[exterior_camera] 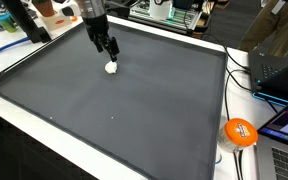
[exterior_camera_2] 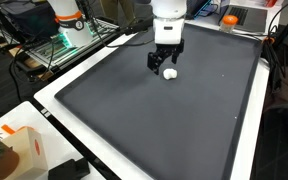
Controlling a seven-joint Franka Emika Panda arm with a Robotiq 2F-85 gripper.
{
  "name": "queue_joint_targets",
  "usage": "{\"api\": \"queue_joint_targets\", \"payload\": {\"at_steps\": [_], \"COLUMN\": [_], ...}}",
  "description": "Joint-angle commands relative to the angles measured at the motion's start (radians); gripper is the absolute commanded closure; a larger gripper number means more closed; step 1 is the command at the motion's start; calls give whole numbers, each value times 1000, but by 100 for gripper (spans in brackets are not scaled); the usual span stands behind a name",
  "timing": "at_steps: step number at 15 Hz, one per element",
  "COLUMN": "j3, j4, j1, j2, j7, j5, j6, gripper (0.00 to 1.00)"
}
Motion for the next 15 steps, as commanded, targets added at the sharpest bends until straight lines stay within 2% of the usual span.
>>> {"api": "queue_joint_targets", "payload": {"at_steps": [1,5,8,9,11,15], "j3": [13,34,89,50,68,21], "j4": [-104,-203,-260,-195,-222,-231], "j1": [-4,-20,-52,-19,-28,10], "j2": [-46,-89,-106,-66,-79,-74], "j7": [5,-27,-95,-38,-57,22], "j5": [26,66,152,95,119,70], "j6": [100,248,377,316,354,406], "gripper": [0,0,0,0,0,0]}}
